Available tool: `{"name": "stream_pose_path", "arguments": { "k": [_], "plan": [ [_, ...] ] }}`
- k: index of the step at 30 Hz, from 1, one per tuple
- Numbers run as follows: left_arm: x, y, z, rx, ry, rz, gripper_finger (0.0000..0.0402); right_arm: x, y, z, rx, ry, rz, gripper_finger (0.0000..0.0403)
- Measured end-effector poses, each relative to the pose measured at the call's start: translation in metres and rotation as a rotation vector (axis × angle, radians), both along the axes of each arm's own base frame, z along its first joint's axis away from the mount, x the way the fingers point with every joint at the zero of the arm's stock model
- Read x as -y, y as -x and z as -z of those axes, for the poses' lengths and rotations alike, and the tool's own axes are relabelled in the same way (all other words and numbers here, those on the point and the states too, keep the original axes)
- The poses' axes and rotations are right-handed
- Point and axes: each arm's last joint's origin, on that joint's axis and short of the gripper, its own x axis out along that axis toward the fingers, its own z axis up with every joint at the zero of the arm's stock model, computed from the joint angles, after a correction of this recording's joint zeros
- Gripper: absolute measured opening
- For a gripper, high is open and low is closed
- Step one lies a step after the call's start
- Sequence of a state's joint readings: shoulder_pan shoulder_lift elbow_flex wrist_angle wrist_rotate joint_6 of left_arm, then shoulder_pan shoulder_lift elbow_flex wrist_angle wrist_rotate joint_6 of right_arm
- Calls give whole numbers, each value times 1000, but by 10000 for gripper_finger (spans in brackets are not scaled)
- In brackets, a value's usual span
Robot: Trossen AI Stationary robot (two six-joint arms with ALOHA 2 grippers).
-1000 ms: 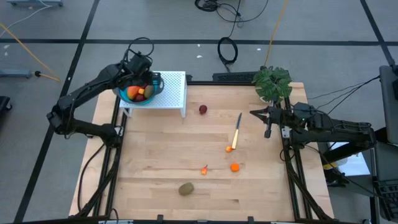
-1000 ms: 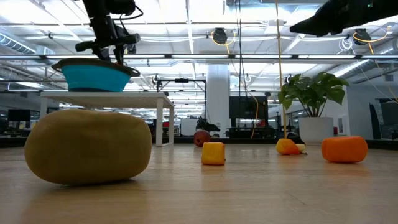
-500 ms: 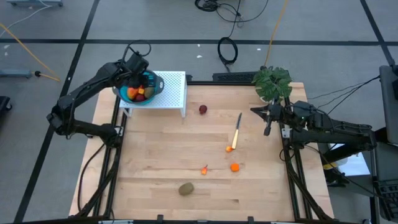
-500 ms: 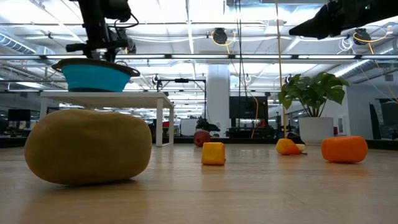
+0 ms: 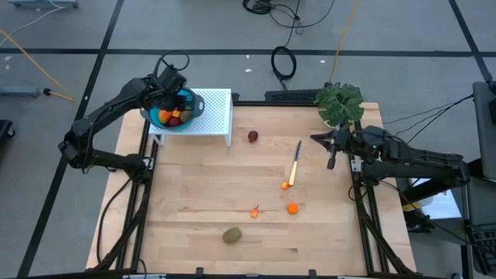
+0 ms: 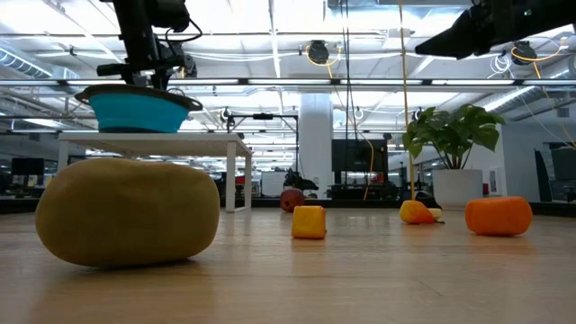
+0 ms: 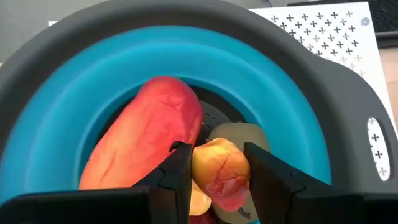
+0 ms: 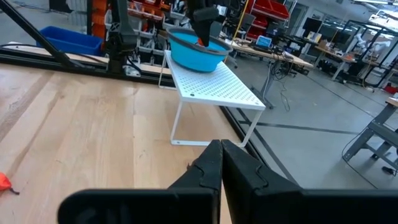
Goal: Pick & Place Fruit
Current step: Put the orange peach into the blue strainer bowl on the shelf
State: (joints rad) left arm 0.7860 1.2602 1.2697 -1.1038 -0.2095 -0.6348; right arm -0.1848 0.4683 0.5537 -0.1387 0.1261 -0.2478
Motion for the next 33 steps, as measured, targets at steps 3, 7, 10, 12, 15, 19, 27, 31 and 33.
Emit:
{"name": "stream_pose_path", "arguments": {
  "k": [3,7,10,12,15,19,27,31,33],
  "plan": [
    [0,0,0,-3,-1,8,124,0,-1,1,-8,-2,0,0],
    [0,0,0,-3,-1,9,124,0,-2,1,-9,-2,0,0],
    [0,0,0,-9,-3,21,124,0,-2,0,6,1,0,0],
    [0,0,0,-10,-3,23,124,0,-2,-1,14,2,0,0],
    [0,0,0,-8,-1,25,124,0,-2,-3,30,5,0,0],
    [0,-1,0,3,11,39,124,0,-2,-4,47,8,0,0],
    [1,-1,0,-2,10,53,125,0,-2,-4,47,8,-1,0],
    [1,-1,0,-6,9,61,125,0,-2,-4,46,8,-2,0],
    [0,0,0,-12,2,50,125,0,-2,-4,46,8,-2,0]
  ]
}}
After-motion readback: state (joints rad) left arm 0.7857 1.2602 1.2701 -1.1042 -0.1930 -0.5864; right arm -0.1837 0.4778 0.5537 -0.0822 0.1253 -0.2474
